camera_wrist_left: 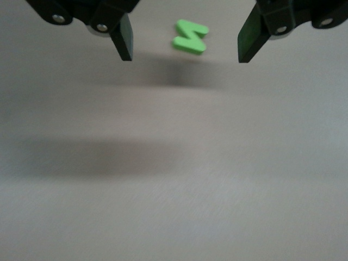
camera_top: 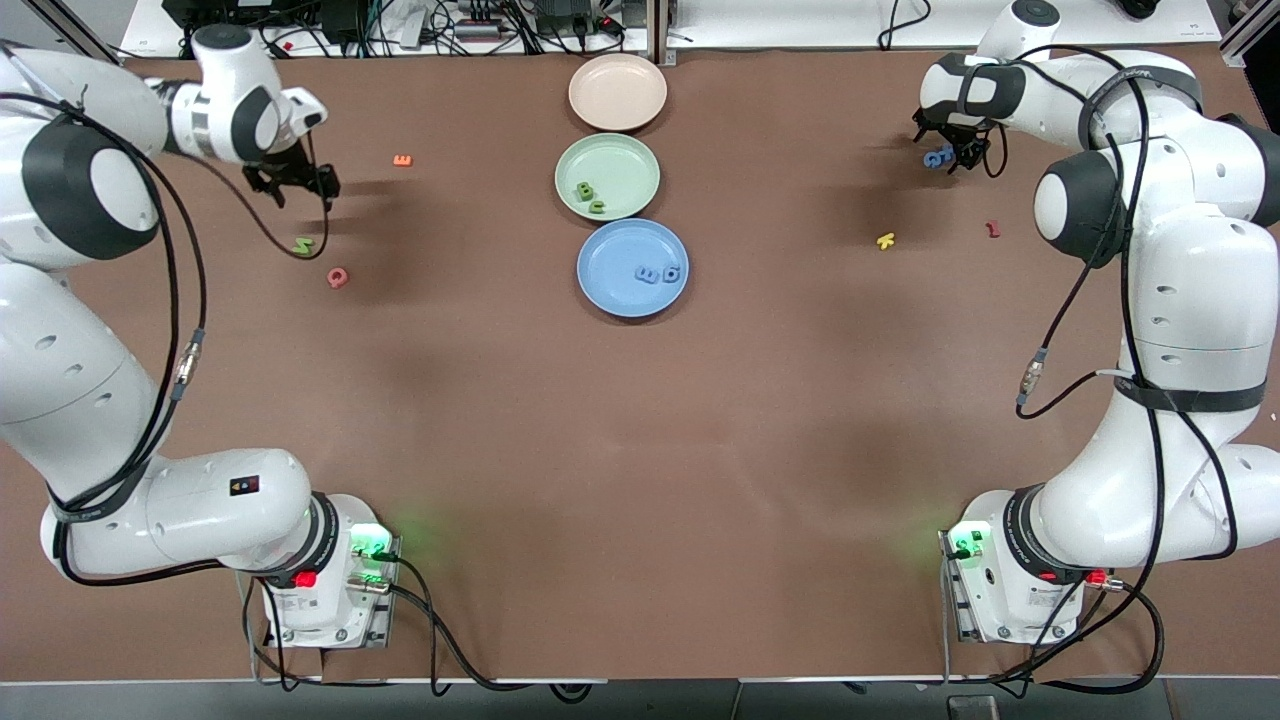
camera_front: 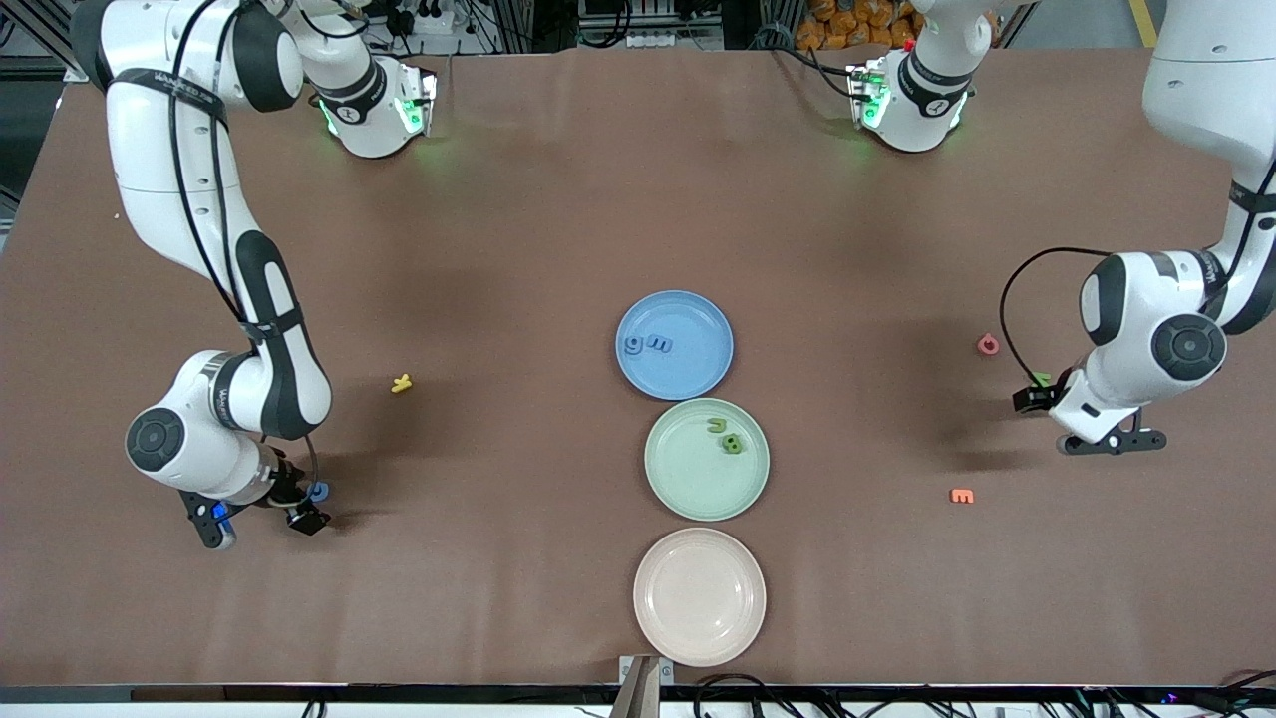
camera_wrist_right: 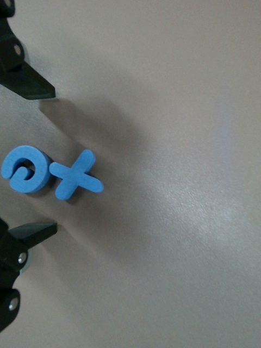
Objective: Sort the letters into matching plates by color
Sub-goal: 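Grasp the blue e with the right gripper while the left gripper grasps Z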
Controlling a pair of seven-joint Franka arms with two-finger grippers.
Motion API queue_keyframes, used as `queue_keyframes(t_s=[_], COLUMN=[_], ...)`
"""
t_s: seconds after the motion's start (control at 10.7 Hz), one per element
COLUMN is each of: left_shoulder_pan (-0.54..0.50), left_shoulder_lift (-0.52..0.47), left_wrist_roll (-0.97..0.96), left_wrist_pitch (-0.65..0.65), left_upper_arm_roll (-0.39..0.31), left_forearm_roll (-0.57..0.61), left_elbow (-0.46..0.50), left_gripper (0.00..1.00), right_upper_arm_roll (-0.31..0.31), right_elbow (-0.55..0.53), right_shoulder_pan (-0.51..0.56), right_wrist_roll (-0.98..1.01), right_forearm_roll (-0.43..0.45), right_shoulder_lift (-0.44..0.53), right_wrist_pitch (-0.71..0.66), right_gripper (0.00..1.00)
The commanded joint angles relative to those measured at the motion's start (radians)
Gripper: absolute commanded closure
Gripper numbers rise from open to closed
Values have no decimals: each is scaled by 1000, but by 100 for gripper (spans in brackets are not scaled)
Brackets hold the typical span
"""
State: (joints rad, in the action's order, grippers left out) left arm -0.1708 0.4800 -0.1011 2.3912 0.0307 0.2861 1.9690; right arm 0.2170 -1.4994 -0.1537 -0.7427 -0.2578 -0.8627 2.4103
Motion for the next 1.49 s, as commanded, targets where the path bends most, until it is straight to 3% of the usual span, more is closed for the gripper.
queue_keyframes(t_s=[0.0,0.19,0.47,0.75,1.02,1.4], left_shoulder_pan=[-45,-58,-67,-55,-41,-41], left_shoulder_lift=[-101,-113,-104,-66,-22,15], left_wrist_roll=[130,228,418,465,465,466], left_wrist_pitch=[163,192,230,255,270,270], left_upper_arm_roll=[-37,-52,-64,-64,-64,-63], left_forearm_roll=[-37,-123,-318,-321,-289,-245], left_elbow=[203,244,271,257,223,176], left_gripper=[15,17,21,24,28,29], right_upper_arm_roll=[2,2,2,1,-1,-1], right_elbow=[27,22,5,-22,-28,-36], right_shoulder_pan=[-6,-6,-6,-7,-9,-17], right_wrist_roll=[-17,-10,-1,-1,-1,-1], right_forearm_roll=[-17,-18,-15,-14,-14,-14], right_shoulder_lift=[-13,-10,-4,13,16,20], right_wrist_pitch=[-2,-2,0,4,9,20], right_gripper=[0,6,38,55,61,62])
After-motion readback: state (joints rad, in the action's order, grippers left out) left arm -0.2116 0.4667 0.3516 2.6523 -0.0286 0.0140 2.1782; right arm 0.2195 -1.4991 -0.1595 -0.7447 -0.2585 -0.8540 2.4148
